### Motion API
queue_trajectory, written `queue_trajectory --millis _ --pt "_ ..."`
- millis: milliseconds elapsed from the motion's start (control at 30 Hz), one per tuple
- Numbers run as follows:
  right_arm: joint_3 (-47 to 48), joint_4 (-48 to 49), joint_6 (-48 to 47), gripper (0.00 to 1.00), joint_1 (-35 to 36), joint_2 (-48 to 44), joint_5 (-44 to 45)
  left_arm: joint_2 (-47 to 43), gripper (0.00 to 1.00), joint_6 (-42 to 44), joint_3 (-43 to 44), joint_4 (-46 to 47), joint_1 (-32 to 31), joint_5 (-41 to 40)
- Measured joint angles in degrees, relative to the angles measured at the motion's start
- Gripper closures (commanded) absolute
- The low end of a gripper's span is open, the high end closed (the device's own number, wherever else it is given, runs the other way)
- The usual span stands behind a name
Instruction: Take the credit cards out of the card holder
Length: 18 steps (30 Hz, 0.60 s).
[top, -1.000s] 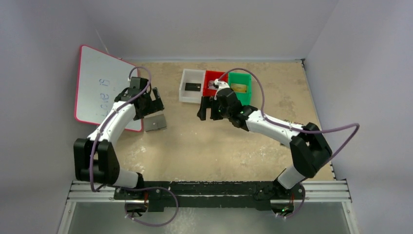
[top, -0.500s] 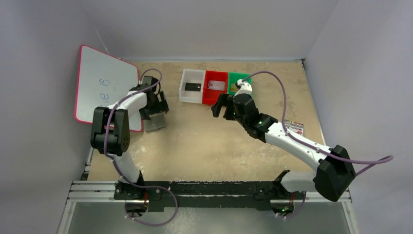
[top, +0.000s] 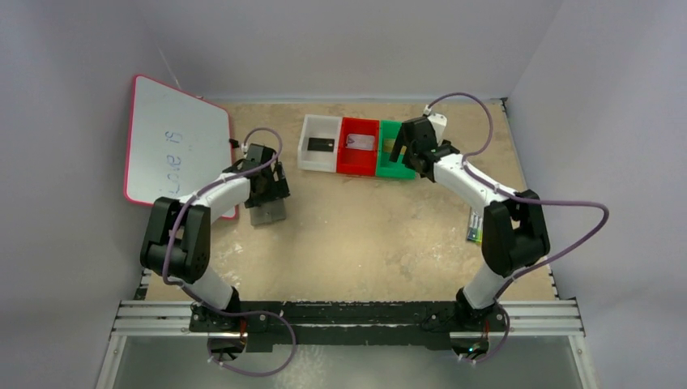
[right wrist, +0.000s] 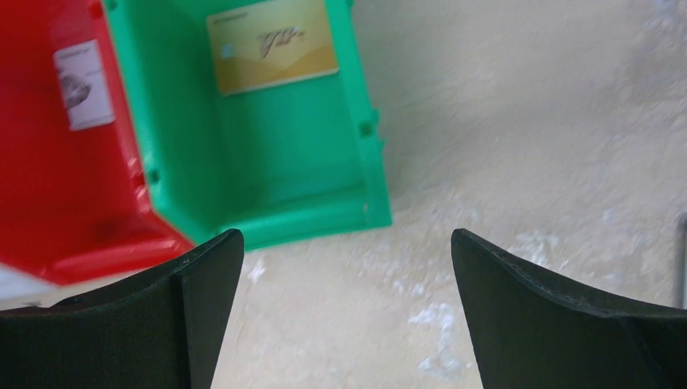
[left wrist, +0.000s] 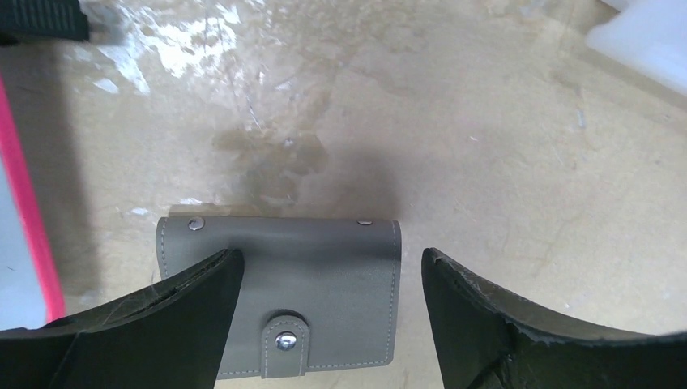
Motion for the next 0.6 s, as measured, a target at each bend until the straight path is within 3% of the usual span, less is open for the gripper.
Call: queue_trajectory --millis 267,600 --pt "8.04 -1.40 -4.74 0.00 -4.55 9.03 0.94 -5.73 0.21 -4.57 -6.14 3.91 -2.21 3.61" --pt "8.61 -2.40 -7.74 0.00 -6.93 13.16 2.45 -8.24 0.21 -8.20 -10.05 9.73 -8.98 8.94"
